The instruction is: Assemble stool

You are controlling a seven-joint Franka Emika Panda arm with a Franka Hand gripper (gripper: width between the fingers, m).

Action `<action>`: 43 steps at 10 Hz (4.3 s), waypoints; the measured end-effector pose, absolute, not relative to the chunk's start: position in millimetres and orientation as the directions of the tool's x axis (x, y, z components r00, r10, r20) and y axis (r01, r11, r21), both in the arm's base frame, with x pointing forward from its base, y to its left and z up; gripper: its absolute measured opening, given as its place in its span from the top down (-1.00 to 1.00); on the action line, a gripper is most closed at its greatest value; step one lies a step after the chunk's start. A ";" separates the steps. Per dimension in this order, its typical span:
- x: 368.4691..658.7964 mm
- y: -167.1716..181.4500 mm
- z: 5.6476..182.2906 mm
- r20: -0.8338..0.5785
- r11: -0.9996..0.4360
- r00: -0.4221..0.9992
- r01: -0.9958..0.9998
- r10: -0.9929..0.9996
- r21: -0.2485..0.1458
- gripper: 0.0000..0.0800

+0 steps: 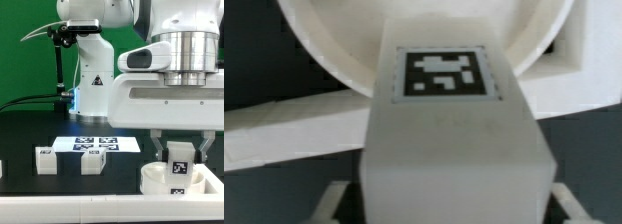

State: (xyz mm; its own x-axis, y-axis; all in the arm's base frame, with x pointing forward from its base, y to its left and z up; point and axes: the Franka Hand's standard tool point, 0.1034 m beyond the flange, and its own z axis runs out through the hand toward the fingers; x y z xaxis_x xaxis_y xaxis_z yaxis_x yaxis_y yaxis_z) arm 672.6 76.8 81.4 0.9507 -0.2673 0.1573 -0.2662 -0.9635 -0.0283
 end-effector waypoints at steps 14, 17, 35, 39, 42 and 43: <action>642.2 37.0 74.6 0.125 -0.325 0.316 -0.944 -0.940 -0.052 -0.48; 643.6 11.8 112.3 0.126 -0.440 0.428 -0.894 -0.895 -0.082 -0.61; 588.5 -60.9 80.7 0.143 -0.979 0.969 -0.204 -0.203 -0.004 -0.62; 586.7 -58.4 81.6 0.116 -0.998 0.991 -0.063 -0.061 0.012 -0.62; 563.0 -58.7 73.5 -0.088 -0.986 0.983 -0.163 -0.158 -0.046 -0.62; 561.5 -54.3 73.8 -0.203 -0.970 0.954 -0.236 -0.221 -0.056 -0.62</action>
Offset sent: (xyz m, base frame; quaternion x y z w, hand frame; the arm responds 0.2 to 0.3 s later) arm -0.0096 0.0030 0.0081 -0.0649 0.0525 0.3003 0.9502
